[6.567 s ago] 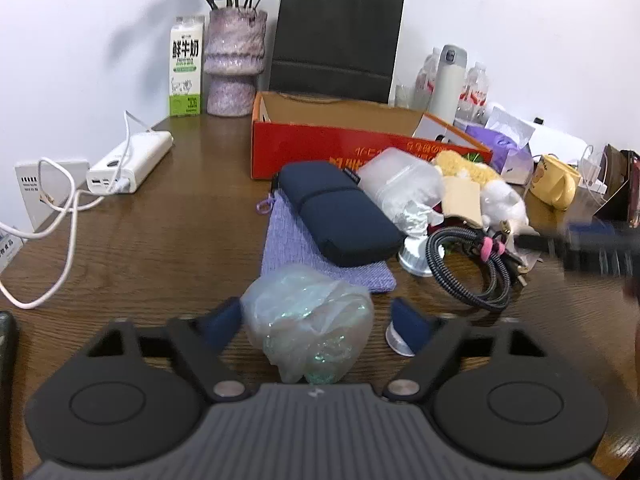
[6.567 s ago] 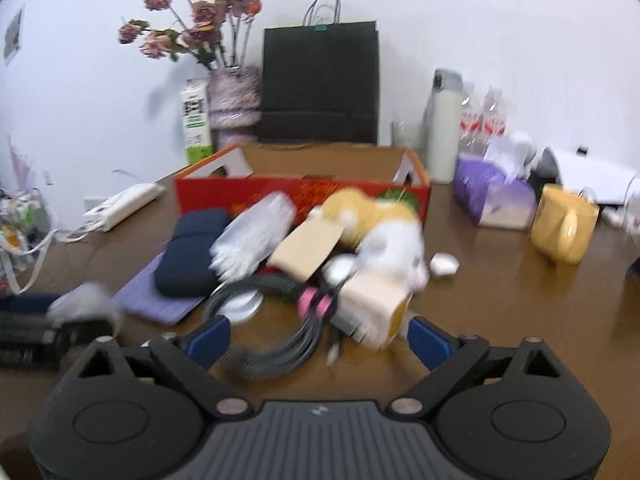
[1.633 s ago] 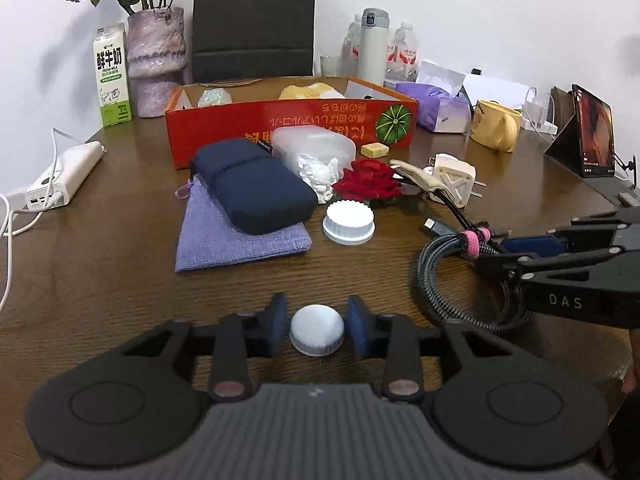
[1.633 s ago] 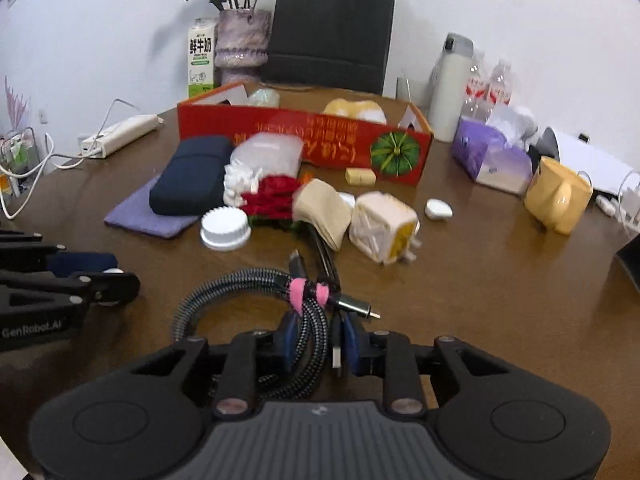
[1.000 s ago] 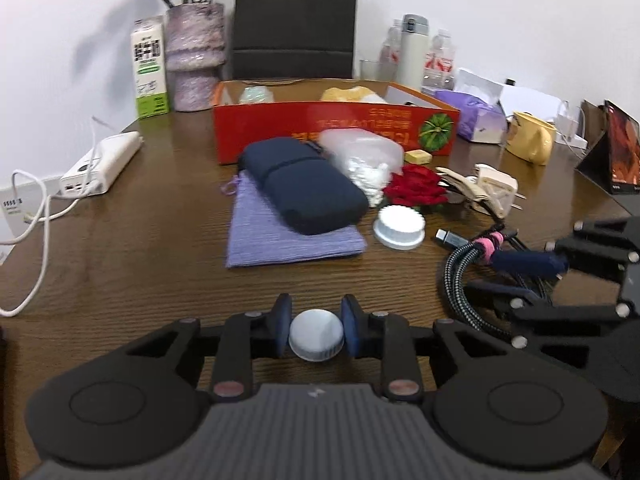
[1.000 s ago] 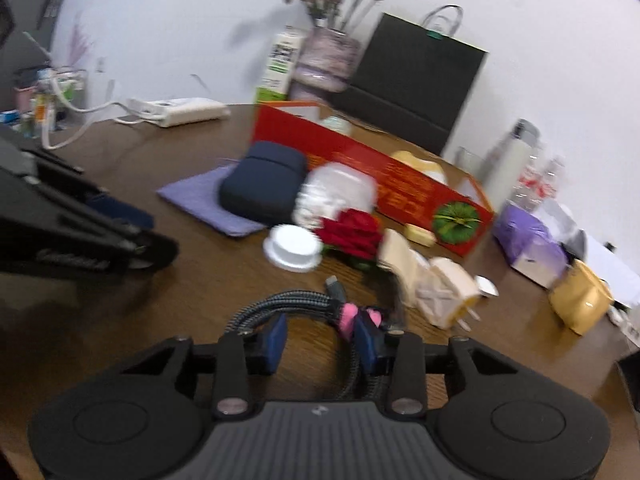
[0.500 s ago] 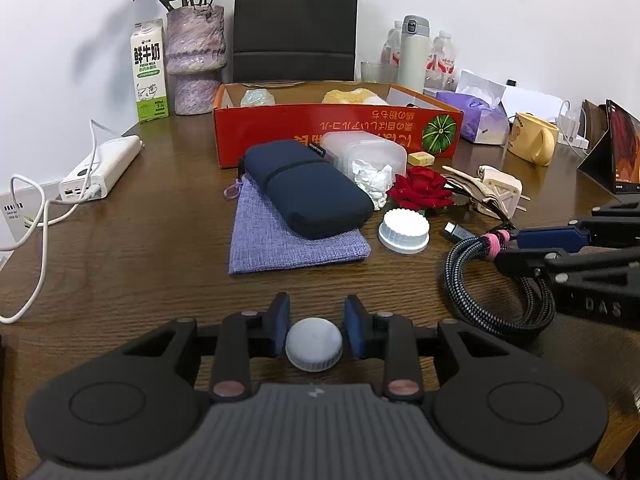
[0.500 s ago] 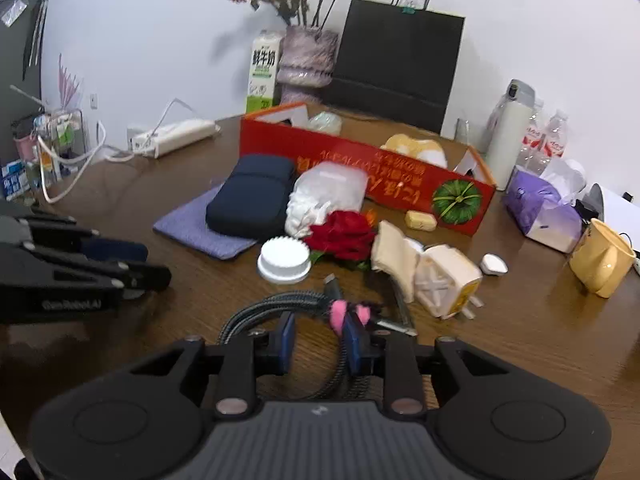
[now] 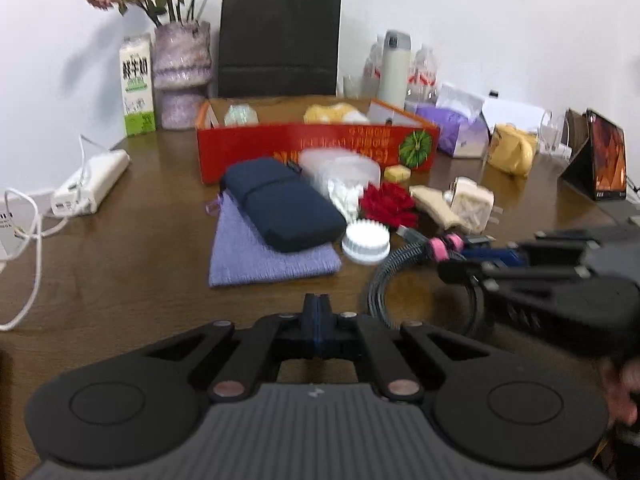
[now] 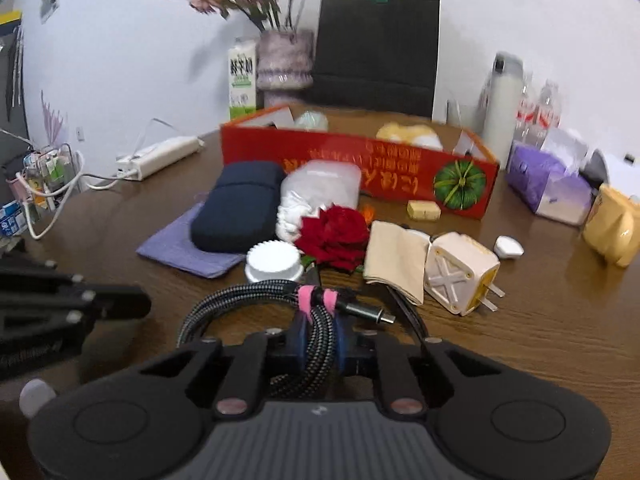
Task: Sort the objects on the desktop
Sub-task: 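Carry the cap and cable over the box with both grippers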
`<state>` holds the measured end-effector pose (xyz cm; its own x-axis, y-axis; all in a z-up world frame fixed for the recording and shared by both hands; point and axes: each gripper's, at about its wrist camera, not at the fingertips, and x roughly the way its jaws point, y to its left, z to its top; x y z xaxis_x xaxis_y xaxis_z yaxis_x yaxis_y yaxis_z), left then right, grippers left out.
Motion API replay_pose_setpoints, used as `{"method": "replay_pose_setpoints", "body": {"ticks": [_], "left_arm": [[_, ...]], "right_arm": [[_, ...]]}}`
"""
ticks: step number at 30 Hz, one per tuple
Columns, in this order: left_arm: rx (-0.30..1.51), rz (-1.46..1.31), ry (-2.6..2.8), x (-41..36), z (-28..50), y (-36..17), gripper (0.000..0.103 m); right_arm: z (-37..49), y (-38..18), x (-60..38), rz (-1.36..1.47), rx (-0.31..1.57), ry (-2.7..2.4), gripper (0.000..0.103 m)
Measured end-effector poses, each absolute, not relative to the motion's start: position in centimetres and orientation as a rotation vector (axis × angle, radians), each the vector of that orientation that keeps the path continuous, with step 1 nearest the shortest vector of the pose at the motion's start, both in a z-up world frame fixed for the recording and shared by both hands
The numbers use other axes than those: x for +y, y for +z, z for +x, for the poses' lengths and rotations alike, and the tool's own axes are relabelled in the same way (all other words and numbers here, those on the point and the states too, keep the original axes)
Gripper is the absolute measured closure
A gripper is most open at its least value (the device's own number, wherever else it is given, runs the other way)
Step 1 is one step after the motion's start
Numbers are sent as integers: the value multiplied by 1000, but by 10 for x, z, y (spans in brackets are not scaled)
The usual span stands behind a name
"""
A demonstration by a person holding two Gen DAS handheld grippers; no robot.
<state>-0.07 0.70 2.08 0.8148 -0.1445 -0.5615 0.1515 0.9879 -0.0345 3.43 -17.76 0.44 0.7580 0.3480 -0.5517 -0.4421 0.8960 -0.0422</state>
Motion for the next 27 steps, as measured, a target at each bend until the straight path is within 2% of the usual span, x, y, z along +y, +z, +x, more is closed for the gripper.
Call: {"method": "replay_pose_setpoints", "body": {"ticks": [7,15,21,24,27], "left_arm": [[528,-50,-122,21,3,52,102],[485,-69,-95,30,48,82,102],[465,1,-140,29,148,124,102],[505,28,-163,28,214,133,101],[630,36,-157,31,262,123,100]], "right_arm": [[-5,53,-189,-181,374,396,94],[32,88,-204,-119,324,397,94],[117,115,-195,-111,319,407,93],[187,123,-173,-143,357,415,93],[256,123,-154,-174,418,433,93]]}}
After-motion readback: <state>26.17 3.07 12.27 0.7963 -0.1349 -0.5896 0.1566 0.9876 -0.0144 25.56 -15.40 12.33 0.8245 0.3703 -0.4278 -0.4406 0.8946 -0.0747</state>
